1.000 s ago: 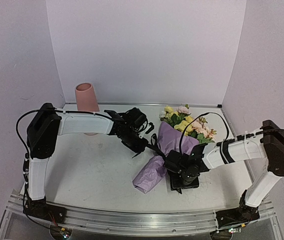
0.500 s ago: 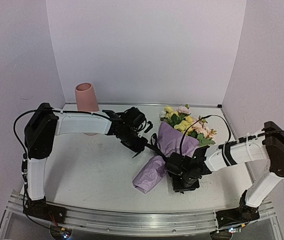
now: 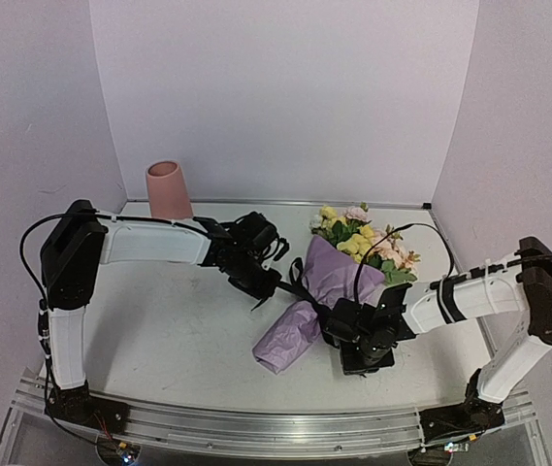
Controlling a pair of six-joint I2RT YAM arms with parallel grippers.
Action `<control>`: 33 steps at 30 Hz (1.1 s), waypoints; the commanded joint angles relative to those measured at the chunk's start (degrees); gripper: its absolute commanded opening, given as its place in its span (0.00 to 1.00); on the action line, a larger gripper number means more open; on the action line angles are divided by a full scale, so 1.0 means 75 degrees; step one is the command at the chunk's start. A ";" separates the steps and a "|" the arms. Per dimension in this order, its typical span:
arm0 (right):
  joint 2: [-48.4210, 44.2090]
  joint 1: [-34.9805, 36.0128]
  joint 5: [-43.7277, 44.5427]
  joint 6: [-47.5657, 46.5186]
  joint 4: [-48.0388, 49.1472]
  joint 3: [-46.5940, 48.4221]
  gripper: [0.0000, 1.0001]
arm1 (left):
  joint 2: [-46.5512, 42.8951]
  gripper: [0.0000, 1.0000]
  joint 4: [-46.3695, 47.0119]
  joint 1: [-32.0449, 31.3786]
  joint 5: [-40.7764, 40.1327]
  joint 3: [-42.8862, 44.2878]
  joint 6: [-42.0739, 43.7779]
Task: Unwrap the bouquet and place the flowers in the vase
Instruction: Untie the ribbon from the wrapping paper.
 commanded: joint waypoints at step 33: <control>-0.3671 -0.1495 0.2184 0.1161 -0.3520 0.0551 0.00 | -0.0946 0.00 0.0203 0.0035 -0.0902 -0.0578 -0.0738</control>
